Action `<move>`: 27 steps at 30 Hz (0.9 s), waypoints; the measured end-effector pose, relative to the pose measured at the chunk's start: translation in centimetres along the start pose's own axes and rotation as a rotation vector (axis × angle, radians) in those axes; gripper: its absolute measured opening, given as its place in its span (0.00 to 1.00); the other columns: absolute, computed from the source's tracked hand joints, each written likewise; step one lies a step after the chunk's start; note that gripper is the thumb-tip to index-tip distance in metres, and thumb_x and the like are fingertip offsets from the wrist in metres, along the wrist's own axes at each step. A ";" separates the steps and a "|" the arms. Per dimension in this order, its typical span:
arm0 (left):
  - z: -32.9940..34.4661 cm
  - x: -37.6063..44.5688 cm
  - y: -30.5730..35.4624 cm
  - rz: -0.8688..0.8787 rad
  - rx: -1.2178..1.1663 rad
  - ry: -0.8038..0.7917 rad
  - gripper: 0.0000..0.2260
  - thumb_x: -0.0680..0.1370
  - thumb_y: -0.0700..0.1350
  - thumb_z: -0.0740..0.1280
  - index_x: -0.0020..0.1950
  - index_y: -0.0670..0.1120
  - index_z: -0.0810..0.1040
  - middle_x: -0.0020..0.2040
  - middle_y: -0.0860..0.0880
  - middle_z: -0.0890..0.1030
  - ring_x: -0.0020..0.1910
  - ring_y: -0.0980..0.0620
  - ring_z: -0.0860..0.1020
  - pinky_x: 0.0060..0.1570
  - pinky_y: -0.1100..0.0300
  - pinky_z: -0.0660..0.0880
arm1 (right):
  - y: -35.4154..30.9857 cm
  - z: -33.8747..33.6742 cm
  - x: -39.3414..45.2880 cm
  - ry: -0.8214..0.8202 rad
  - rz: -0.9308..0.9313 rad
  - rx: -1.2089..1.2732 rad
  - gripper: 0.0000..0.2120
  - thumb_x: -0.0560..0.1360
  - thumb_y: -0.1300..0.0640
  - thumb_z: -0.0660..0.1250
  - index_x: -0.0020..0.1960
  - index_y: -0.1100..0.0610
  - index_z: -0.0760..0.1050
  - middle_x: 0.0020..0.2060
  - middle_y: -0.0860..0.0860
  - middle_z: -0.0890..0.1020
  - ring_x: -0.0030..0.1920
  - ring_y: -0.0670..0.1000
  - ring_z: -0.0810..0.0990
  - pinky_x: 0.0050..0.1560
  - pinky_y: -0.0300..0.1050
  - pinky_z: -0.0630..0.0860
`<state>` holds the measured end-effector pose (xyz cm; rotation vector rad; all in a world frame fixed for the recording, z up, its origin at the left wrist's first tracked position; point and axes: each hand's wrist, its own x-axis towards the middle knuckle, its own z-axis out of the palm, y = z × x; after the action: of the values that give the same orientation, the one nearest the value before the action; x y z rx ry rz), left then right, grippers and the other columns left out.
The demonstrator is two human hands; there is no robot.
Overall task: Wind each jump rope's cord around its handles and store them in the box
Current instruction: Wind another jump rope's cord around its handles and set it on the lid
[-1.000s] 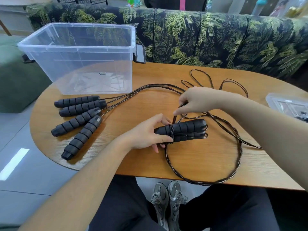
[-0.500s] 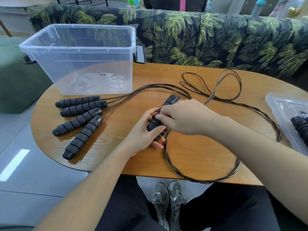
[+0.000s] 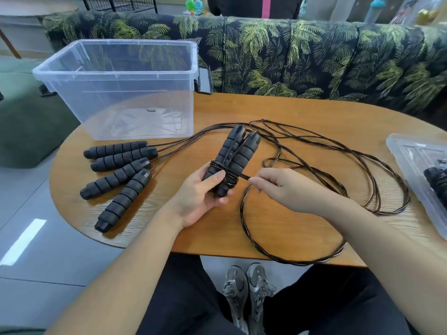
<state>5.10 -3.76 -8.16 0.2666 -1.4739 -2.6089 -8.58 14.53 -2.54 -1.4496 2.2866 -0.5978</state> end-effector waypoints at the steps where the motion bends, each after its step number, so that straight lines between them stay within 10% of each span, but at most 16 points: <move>1: 0.0 0.0 0.1 -0.007 -0.040 -0.024 0.15 0.80 0.43 0.66 0.66 0.42 0.73 0.49 0.41 0.79 0.40 0.47 0.77 0.33 0.60 0.72 | 0.1 0.2 0.2 -0.006 0.002 0.009 0.15 0.83 0.42 0.56 0.44 0.46 0.74 0.30 0.46 0.74 0.29 0.43 0.69 0.34 0.43 0.69; 5: -0.1 -0.4 0.3 -0.045 -0.079 -0.112 0.13 0.80 0.43 0.65 0.64 0.41 0.72 0.48 0.42 0.79 0.39 0.48 0.75 0.31 0.63 0.70 | 0.7 1.1 0.6 -0.065 0.014 0.052 0.16 0.84 0.42 0.54 0.45 0.45 0.75 0.36 0.50 0.78 0.37 0.50 0.76 0.43 0.49 0.75; 11: 0.2 -0.5 0.6 -0.126 0.054 -0.177 0.13 0.82 0.44 0.62 0.66 0.44 0.71 0.48 0.42 0.76 0.38 0.49 0.74 0.30 0.62 0.68 | 1.5 0.0 -0.1 -0.272 0.037 0.114 0.14 0.85 0.46 0.55 0.50 0.46 0.77 0.39 0.31 0.78 0.43 0.33 0.75 0.46 0.31 0.67; 15: 0.6 -0.2 0.7 -0.118 0.177 -0.200 0.15 0.83 0.54 0.61 0.63 0.45 0.72 0.45 0.45 0.76 0.33 0.51 0.72 0.26 0.63 0.65 | 2.2 -0.2 0.7 -0.191 0.050 0.092 0.27 0.73 0.29 0.59 0.43 0.53 0.78 0.33 0.41 0.77 0.35 0.43 0.75 0.43 0.44 0.72; 18: 0.2 -0.1 0.5 -0.129 0.198 -0.149 0.19 0.84 0.51 0.59 0.70 0.41 0.65 0.46 0.43 0.77 0.31 0.49 0.72 0.22 0.63 0.64 | 2.6 -0.8 1.6 -0.231 0.034 0.067 0.38 0.67 0.20 0.61 0.55 0.53 0.82 0.45 0.45 0.84 0.46 0.48 0.82 0.51 0.52 0.79; 24: 0.3 -0.3 0.7 -0.146 0.151 -0.113 0.06 0.83 0.47 0.60 0.56 0.48 0.65 0.43 0.42 0.80 0.26 0.49 0.73 0.20 0.61 0.56 | 2.9 -4.2 2.3 -0.475 0.083 0.271 0.07 0.74 0.44 0.68 0.49 0.44 0.80 0.31 0.39 0.75 0.32 0.41 0.71 0.36 0.41 0.71; 27: 0.5 -0.2 0.5 -0.136 0.254 -0.152 0.06 0.79 0.46 0.63 0.50 0.46 0.67 0.40 0.41 0.82 0.27 0.47 0.78 0.18 0.64 0.65 | 2.1 -5.1 3.8 -0.358 0.108 0.061 0.09 0.73 0.47 0.72 0.36 0.49 0.79 0.33 0.44 0.79 0.37 0.47 0.76 0.47 0.50 0.76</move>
<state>5.16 -3.53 -7.47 0.2043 -1.9067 -2.5914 -14.36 12.68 0.38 -1.2773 2.0313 -0.3394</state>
